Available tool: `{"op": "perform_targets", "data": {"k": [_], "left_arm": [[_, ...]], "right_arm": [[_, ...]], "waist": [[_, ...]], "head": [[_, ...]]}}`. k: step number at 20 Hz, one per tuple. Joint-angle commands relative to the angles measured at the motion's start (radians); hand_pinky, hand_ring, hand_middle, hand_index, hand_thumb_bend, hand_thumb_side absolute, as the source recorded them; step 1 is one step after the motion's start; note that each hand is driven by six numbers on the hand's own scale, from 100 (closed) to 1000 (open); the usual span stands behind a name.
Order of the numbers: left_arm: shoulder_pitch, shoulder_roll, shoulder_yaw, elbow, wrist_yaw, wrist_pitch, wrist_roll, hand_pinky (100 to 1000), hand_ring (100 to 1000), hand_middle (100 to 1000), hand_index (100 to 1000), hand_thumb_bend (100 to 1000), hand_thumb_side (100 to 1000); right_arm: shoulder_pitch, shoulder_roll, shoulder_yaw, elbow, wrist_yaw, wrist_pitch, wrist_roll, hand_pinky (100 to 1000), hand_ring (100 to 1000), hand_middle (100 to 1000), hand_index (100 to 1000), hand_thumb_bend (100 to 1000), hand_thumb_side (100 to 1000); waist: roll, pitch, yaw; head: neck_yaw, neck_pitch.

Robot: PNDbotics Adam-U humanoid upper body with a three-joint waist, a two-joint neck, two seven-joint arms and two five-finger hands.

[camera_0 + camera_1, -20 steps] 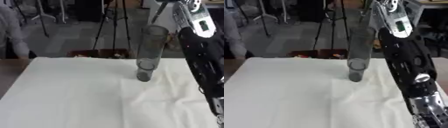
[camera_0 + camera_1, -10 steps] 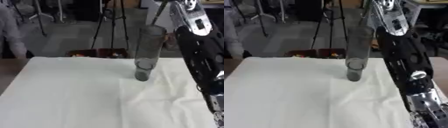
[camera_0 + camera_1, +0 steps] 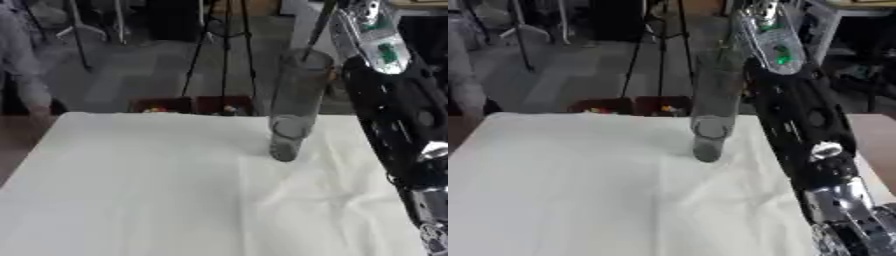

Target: Arrange flowers into the vase.

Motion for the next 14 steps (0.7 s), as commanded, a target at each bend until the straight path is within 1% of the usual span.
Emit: {"op": "perform_targets", "data": {"k": [1,7,9,12,14], "left_arm": [[-0.013,0.036,0.006,-0.014,0.005,0.0,-0.002,797,936,945,970,100,1000],[-0.014,0.034,0.007,-0.014,0.006,0.0,-0.002,796,936,945,970,100,1000],[-0.013,0.034,0.007,-0.014,0.006,0.0,-0.001,795,936,945,970,100,1000],[-0.013,0.034,0.008,-0.014,0.006,0.0,-0.001,794,936,945,970,100,1000],[-0.012,0.033,0.008,-0.014,0.007,0.0,-0.001,793,936,945,970,100,1000]], "right_arm": [[-0.029,-0.006,0.001,0.014,0.027,0.012,0.003,100,100,100,100,290,235],[-0.035,0.009,0.004,0.061,0.057,0.02,0.008,113,100,100,100,314,253],[-0.035,0.01,0.004,0.069,0.067,0.026,-0.003,151,100,100,114,363,327],[-0.035,0.011,0.004,0.077,0.086,0.047,-0.024,195,100,100,147,388,374],[-0.035,0.011,0.005,0.081,0.101,0.063,-0.033,215,128,100,167,400,413]], "waist": [[-0.013,-0.002,0.003],[-0.014,-0.001,0.006],[-0.015,0.0,0.006],[-0.017,-0.001,0.007],[-0.017,-0.001,0.006]], "head": [[-0.007,-0.002],[-0.007,-0.004],[-0.007,-0.005],[-0.005,-0.006],[-0.004,-0.007]]}}
